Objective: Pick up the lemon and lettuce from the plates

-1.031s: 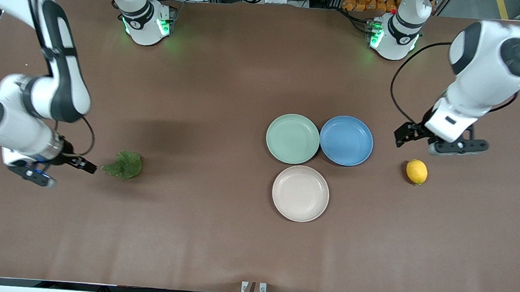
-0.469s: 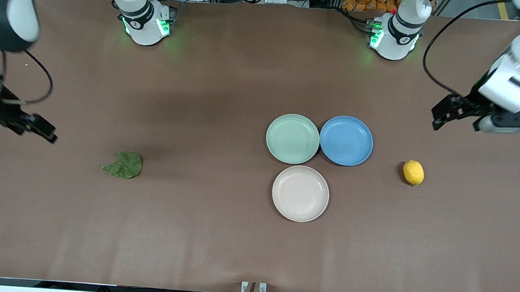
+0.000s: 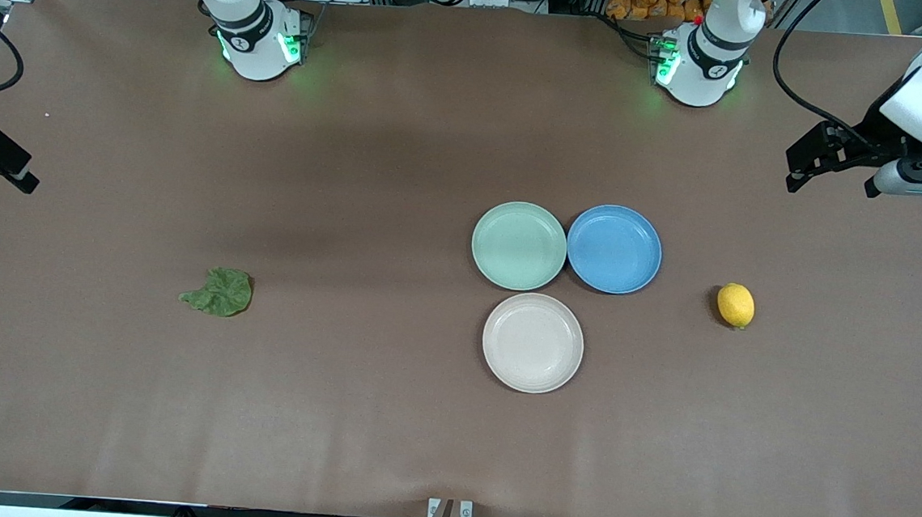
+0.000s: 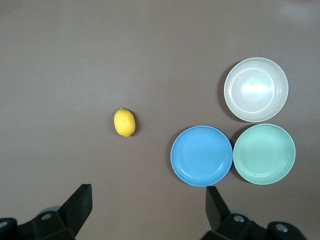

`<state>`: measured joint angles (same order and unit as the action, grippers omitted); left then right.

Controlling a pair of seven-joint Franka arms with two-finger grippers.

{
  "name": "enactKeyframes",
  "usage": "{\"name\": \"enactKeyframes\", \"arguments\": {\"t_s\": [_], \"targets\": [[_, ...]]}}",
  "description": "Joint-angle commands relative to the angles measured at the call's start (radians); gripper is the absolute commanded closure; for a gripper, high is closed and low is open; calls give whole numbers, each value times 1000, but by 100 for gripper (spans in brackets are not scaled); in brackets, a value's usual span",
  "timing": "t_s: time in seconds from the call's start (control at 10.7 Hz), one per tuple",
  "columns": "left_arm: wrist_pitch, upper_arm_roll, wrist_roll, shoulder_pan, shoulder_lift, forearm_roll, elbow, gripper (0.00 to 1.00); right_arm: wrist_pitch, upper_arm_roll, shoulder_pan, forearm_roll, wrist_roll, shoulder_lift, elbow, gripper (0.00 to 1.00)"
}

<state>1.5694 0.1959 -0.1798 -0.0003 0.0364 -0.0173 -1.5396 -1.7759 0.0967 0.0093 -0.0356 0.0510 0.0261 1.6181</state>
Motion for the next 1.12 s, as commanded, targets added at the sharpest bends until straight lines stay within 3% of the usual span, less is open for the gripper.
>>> {"name": "enactKeyframes", "arguments": {"t_s": [0.0,0.28,0.56,1.03], "targets": [[-28,7,20,-1,-18,-15,35,0,18,-18,-20,-4,-16,18,-1,0],[-42,8,20,-6,-18,-15,35,0,21,-29,-20,3,-29,17,3,0],[-61,10,19,-6,-13,-18,35,0,81,-37,8,112,-25,21,5,0],[-121,-6,17,2,-7,-10,35,0,112,-58,8,103,-33,23,38,0]]}}
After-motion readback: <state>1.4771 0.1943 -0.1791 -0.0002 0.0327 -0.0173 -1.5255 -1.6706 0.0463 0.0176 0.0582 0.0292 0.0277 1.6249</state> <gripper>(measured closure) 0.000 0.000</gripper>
